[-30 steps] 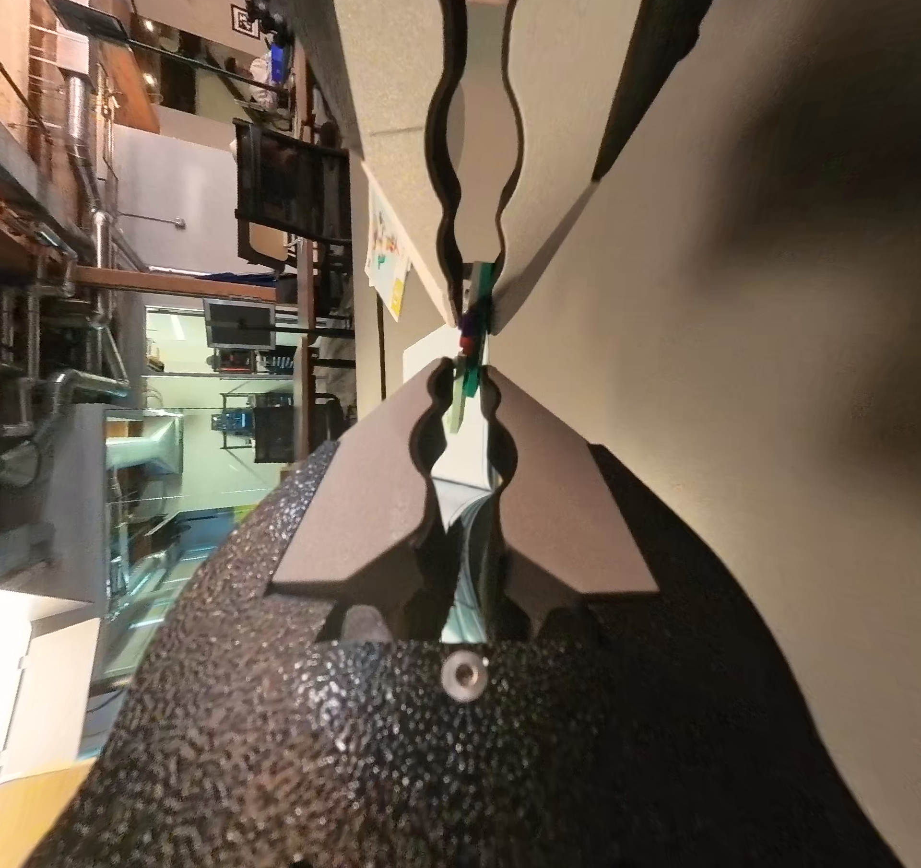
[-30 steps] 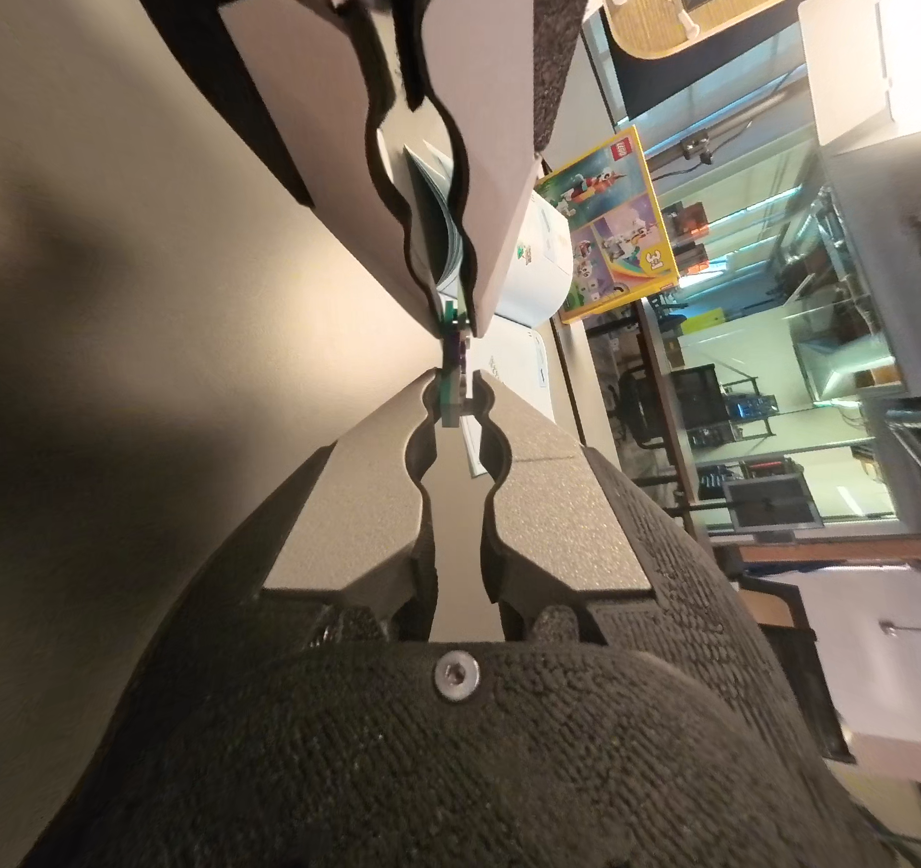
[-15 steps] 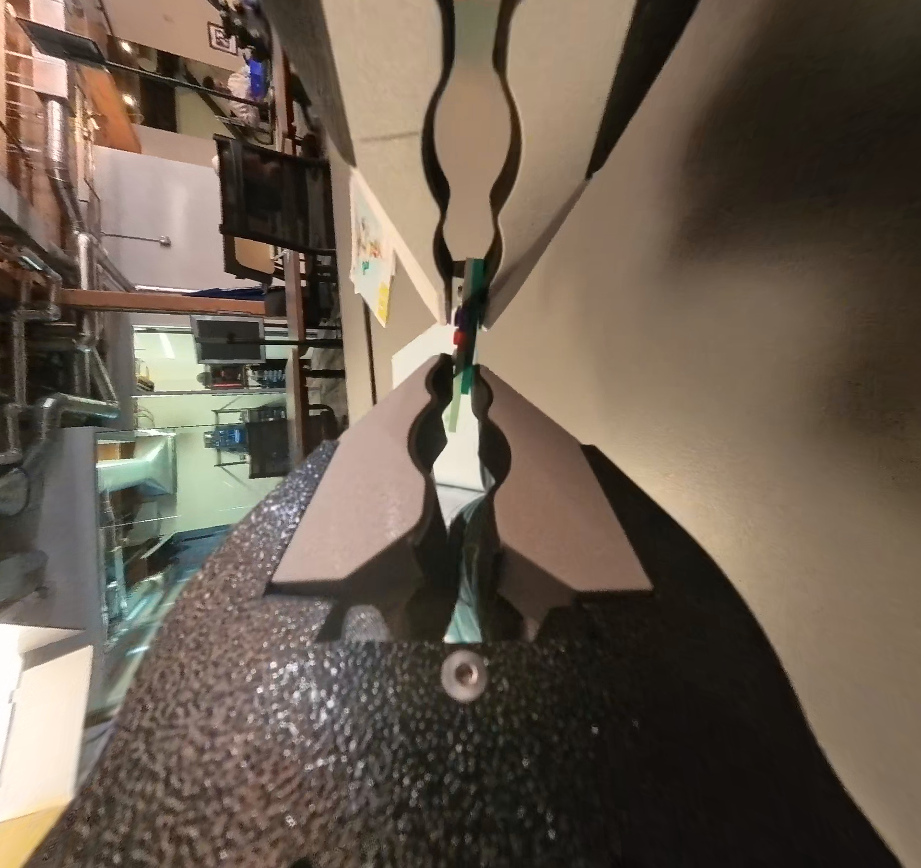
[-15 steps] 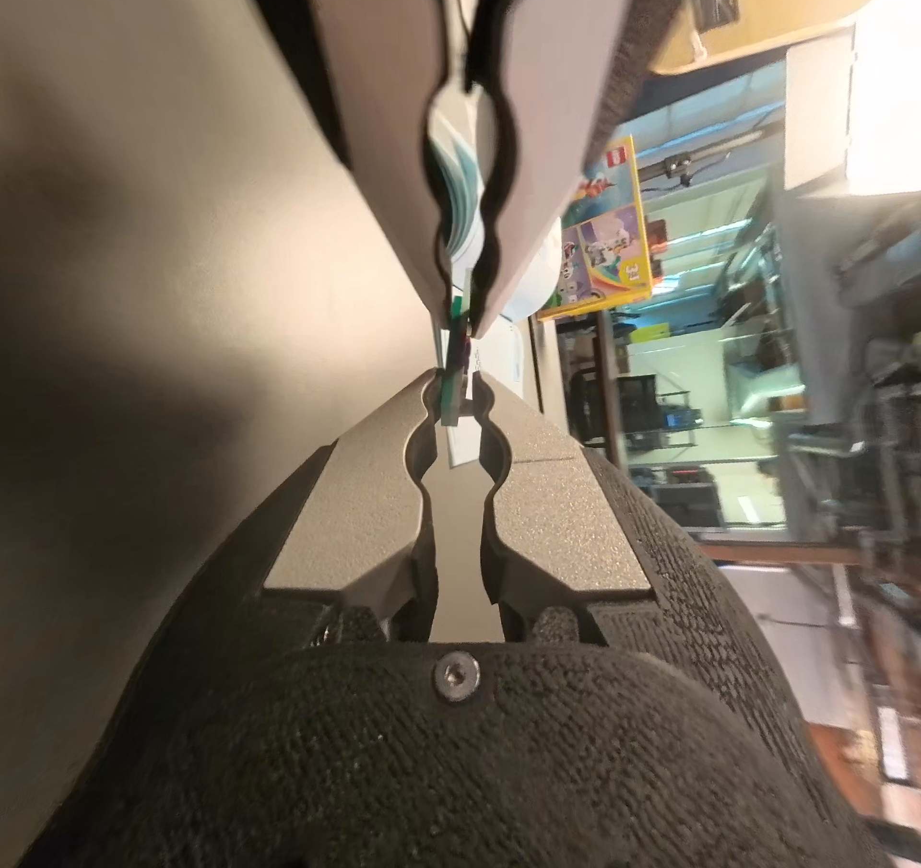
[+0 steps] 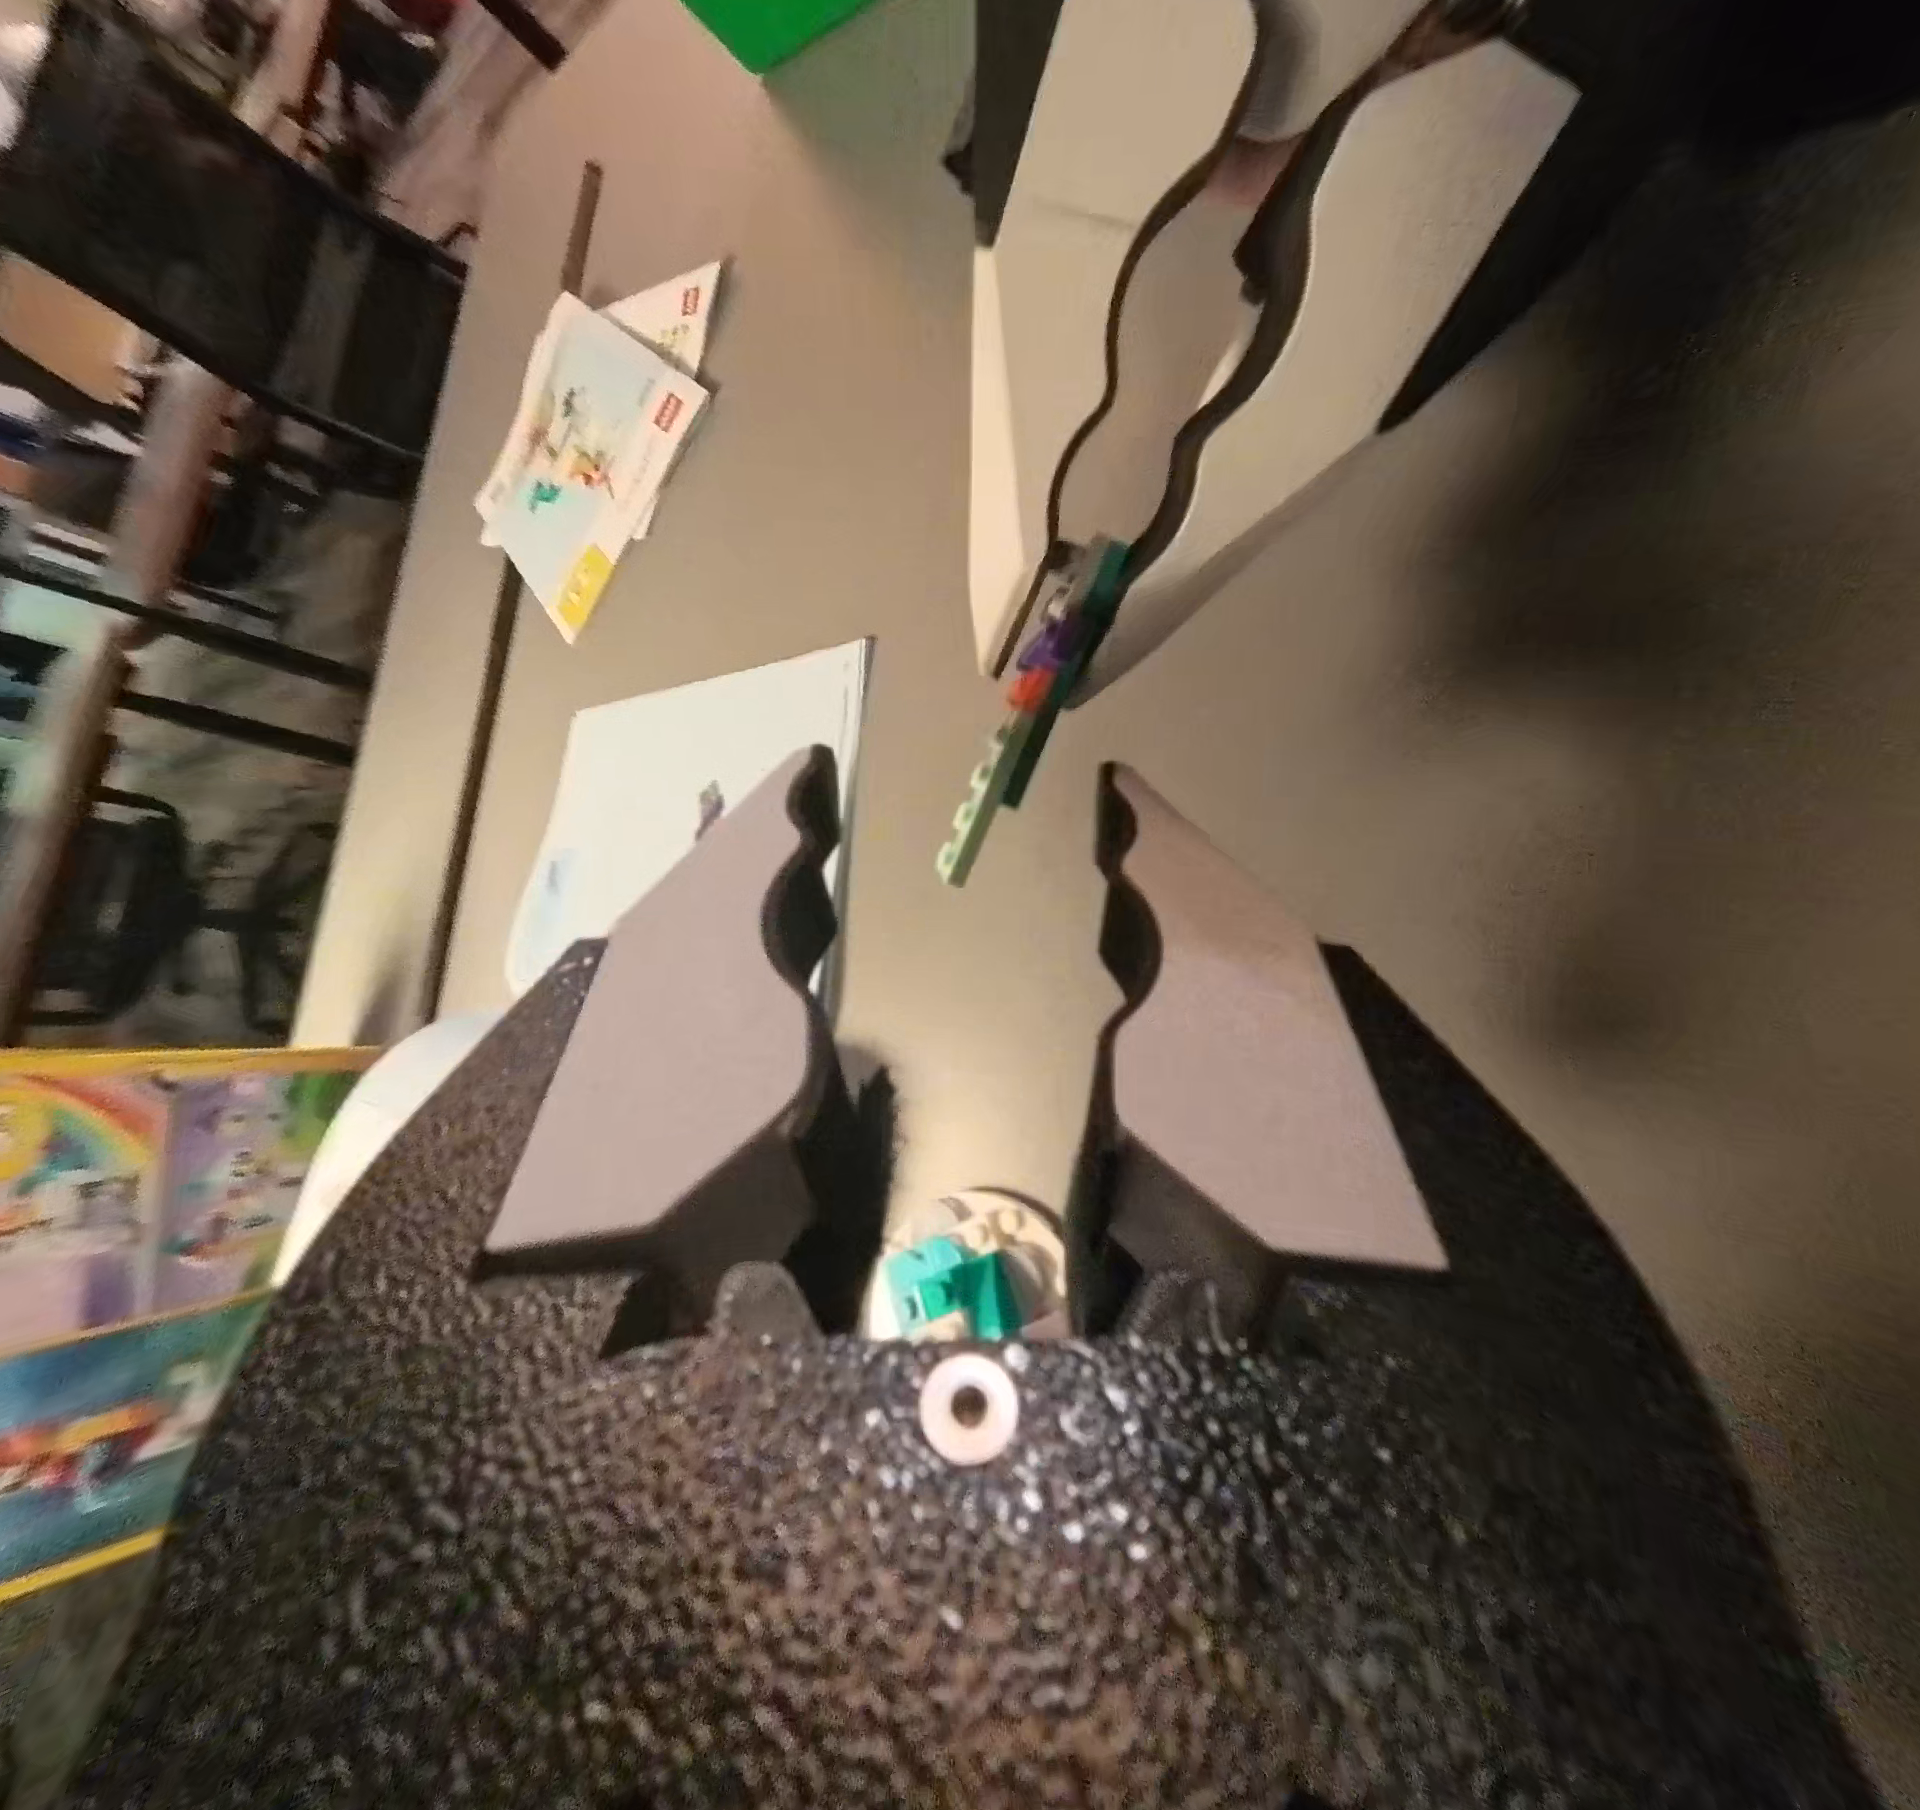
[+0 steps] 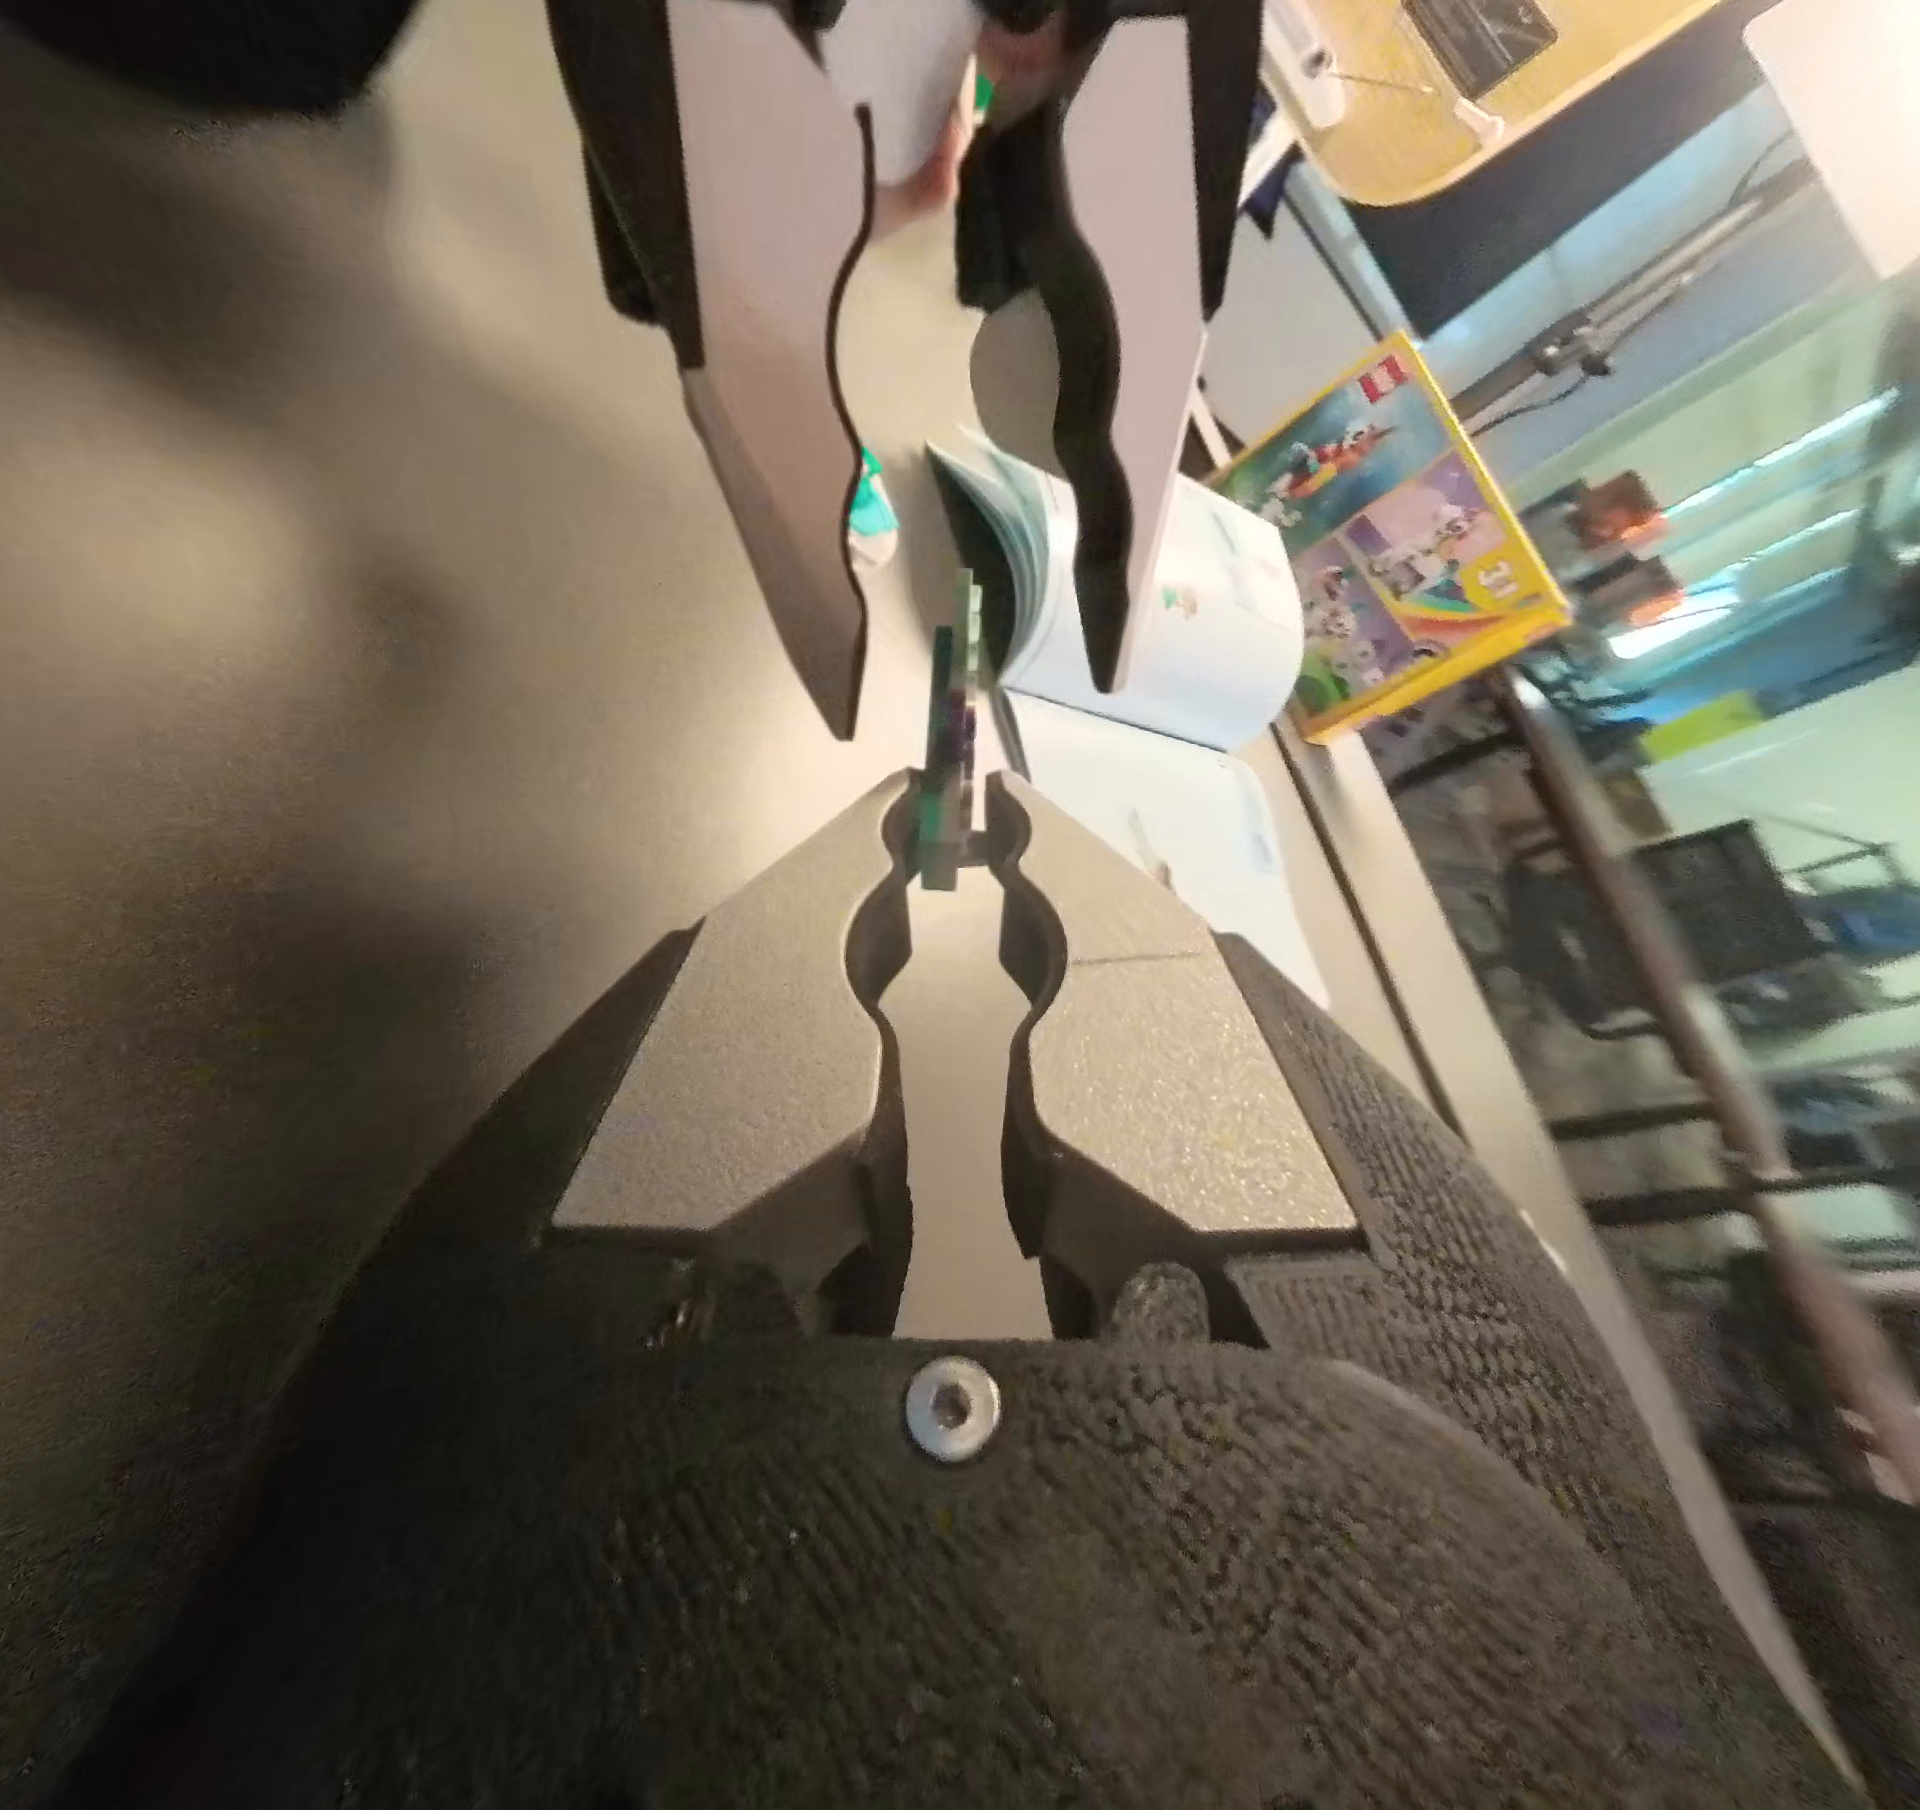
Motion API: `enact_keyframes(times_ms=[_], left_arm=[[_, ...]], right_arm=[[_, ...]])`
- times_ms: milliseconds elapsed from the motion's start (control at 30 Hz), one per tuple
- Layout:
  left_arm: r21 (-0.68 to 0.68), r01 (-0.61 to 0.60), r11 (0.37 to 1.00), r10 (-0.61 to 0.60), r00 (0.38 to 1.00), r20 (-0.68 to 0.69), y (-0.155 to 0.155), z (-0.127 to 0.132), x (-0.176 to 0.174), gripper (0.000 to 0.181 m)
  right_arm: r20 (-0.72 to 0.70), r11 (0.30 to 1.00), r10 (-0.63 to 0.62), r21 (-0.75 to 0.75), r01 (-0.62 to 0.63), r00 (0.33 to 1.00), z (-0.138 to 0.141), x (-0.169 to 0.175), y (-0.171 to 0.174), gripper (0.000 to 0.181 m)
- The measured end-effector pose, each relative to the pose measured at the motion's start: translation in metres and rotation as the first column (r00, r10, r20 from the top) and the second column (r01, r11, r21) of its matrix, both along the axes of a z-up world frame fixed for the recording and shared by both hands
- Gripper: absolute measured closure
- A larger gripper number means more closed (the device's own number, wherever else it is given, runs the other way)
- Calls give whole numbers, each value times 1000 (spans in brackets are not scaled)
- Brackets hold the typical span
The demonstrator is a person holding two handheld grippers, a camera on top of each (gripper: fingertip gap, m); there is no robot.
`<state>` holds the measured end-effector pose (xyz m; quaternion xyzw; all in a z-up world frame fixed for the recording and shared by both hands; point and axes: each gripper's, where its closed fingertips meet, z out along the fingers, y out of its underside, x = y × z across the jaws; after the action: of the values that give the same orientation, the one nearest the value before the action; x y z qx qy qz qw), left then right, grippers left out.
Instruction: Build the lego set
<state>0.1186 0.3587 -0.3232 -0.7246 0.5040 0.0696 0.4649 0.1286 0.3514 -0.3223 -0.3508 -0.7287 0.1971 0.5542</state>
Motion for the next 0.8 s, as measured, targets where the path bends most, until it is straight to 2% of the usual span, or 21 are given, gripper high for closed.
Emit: enact_keyframes(times_ms=[33,133,233,333,400,433,467,533,567,633,700,800], left_arm=[[-26,18,999,-17,999,34,-2,0,2,129],[-129,147,981,-117,969,219,-17,5,17,135],[-179,267,947,-162,877,452,-30,24,27,142],[-180,366,913,-133,685,717,-37,55,34,148],[-165,392,905,-80,538,839,-34,75,35,149],[-161,394,905,-58,487,871,-32,82,35,150],[-168,360,917,-28,480,877,-26,83,34,148],[-174,254,951,18,519,855,-14,82,31,145],[-179,233,956,34,516,856,-12,84,33,145],[-196,259,946,53,473,879,-13,89,43,152],[-194,306,932,55,410,910,-15,95,51,161],[-191,308,932,76,350,934,-11,98,51,171]], right_arm=[[-11,999,22,-43,-23,1000,2,1,-2,173],[-69,966,124,-218,-136,990,10,4,-16,173],[-175,878,214,-397,-268,961,29,12,-27,173],[-310,734,214,-574,-362,926,53,18,-26,173],[-395,598,187,-681,-423,900,68,22,-22,172],[-437,521,169,-722,-456,884,74,24,-18,172],[-474,446,154,-749,-490,867,79,27,-16,172],[-526,332,124,-777,-535,841,86,30,-11,173],[-539,306,114,-780,-546,834,87,30,-9,173],[-553,275,105,-782,-559,826,88,31,-8,172],[-550,284,108,-781,-556,828,87,30,-9,172],[-554,293,113,-775,-560,825,89,31,-10,172]])
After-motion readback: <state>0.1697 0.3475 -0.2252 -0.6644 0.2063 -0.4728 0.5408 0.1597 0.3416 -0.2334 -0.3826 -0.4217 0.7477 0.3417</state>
